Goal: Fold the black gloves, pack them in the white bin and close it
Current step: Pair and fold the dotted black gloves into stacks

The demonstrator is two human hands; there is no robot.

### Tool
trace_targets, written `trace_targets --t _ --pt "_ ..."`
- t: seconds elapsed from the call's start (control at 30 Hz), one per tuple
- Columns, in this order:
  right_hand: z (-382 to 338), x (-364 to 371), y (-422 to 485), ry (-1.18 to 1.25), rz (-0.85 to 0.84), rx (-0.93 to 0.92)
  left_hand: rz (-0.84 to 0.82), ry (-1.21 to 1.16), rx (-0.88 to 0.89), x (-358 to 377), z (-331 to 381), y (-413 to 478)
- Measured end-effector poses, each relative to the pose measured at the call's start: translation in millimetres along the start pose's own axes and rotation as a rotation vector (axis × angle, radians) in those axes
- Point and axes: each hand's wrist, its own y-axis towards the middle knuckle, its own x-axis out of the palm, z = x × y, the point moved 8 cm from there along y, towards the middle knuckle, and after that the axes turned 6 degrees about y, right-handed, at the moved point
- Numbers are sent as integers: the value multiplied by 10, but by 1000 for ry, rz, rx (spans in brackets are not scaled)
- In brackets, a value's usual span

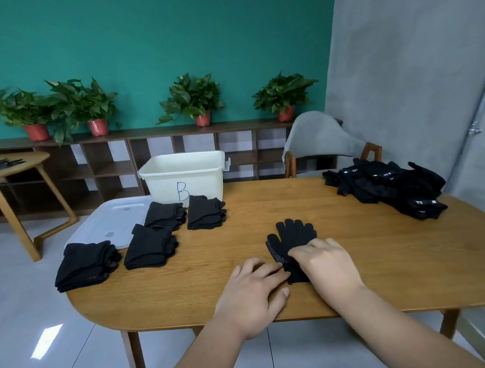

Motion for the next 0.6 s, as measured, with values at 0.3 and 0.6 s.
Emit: trace_targets --t 0.3,0.6 --pt "-251 -31 -175 -84 84 -31 -14 2 -6 -3 2 4" --pt "-212 38 -181 -26 16 25 -15 1 -6 -25 6 -5"
